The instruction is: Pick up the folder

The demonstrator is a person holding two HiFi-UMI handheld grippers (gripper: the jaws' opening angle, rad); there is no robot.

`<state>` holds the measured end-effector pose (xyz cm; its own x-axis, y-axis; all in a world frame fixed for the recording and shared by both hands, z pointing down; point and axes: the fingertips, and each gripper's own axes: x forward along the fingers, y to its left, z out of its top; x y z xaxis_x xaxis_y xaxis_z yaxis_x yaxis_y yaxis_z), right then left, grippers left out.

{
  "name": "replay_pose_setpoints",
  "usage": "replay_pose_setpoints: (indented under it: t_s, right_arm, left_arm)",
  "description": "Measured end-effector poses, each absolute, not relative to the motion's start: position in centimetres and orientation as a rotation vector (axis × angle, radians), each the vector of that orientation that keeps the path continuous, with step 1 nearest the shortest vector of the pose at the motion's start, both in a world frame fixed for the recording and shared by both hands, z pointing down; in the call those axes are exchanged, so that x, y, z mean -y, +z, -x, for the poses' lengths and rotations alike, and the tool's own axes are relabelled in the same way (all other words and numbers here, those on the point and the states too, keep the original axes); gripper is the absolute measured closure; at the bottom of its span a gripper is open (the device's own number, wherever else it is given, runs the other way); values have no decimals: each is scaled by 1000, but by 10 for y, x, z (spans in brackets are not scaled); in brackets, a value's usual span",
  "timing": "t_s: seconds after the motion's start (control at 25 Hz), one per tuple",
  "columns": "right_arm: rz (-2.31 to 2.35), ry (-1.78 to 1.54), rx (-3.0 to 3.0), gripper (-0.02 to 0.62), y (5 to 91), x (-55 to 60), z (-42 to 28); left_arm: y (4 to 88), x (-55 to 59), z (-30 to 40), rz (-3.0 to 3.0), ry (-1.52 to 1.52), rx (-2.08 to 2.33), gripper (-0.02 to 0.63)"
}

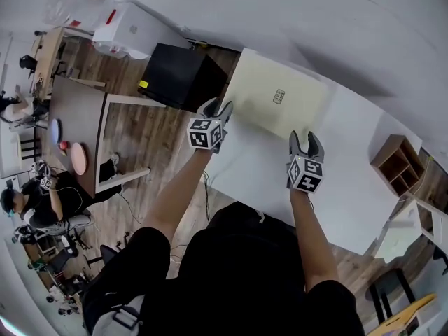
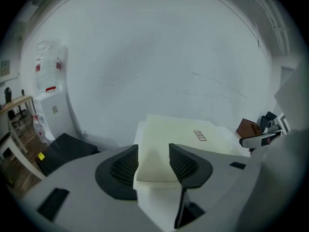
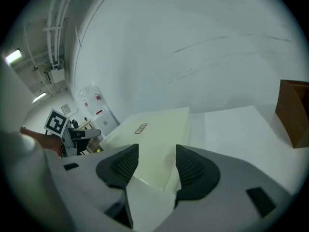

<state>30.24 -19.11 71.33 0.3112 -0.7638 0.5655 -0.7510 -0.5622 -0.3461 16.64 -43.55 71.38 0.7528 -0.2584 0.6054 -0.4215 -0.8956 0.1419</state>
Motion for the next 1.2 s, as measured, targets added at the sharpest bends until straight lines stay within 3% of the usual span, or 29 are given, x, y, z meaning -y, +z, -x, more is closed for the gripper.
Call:
replay_pose_setpoints:
  t_s: [0.52, 1.2]
  right_arm:
    - [2346, -1284, -1273, 302, 749, 202, -311]
    - [2295, -1299, -1246, 288, 768, 208, -313]
  left_arm:
    - [765, 459, -202, -2546, 1003, 322, 301]
    - [773, 447, -221, -2389, 960, 102, 279]
